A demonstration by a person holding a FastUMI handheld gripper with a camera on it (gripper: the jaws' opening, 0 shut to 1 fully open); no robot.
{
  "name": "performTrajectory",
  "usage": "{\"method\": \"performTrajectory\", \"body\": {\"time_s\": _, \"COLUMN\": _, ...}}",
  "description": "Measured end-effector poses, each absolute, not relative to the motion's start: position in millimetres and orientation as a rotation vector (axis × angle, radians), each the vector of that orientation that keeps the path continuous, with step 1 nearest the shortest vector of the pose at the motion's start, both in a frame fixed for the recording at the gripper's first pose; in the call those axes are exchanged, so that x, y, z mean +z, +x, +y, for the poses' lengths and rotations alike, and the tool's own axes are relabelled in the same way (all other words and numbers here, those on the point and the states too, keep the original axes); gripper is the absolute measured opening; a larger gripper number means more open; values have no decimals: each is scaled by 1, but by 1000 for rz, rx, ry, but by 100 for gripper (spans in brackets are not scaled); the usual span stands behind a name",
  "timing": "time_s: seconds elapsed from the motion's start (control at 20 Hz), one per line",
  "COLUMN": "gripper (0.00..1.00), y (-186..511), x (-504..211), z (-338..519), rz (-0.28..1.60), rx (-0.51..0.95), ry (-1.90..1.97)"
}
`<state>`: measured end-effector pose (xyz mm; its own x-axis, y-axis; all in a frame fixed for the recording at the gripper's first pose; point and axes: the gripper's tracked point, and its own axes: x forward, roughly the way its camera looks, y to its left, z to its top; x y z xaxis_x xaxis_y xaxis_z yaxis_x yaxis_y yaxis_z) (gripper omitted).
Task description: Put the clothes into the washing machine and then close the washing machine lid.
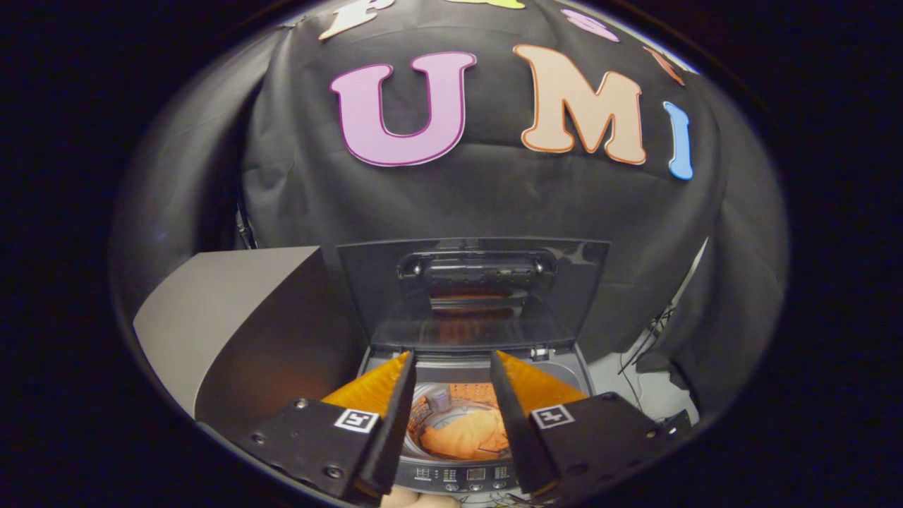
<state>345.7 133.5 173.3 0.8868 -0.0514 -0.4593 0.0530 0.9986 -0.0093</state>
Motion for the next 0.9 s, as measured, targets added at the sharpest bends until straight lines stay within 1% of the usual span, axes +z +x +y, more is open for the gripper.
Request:
{"method": "performTrajectory", "body": {"time_s": 0.05, "gripper": 73, "y": 349, "x": 175, "z": 134, "rz": 474, "rx": -53, "ry": 7}}
{"method": "performTrajectory", "body": {"time_s": 0.1, "gripper": 76, "y": 354, "x": 177, "z": 135, "rz": 473, "rx": -49, "ry": 6}}
{"method": "performTrajectory", "body": {"time_s": 0.25, "gripper": 99, "y": 371, "x": 182, "z": 140, "rz": 470, "rx": -38, "ry": 20}}
{"method": "performTrajectory", "body": {"time_s": 0.3, "gripper": 97, "y": 378, "x": 185, "z": 142, "rz": 461, "rx": -36, "ry": 26}}
{"method": "performTrajectory", "body": {"time_s": 0.5, "gripper": 98, "y": 416, "x": 200, "z": 142, "rz": 417, "rx": -50, "ry": 1}}
{"method": "performTrajectory", "body": {"time_s": 0.75, "gripper": 97, "y": 471, "x": 231, "z": 134, "rz": 308, "rx": -89, "ry": -69}}
{"method": "performTrajectory", "body": {"time_s": 0.9, "gripper": 95, "y": 498, "x": 233, "z": 132, "rz": 302, "rx": -108, "ry": -73}}
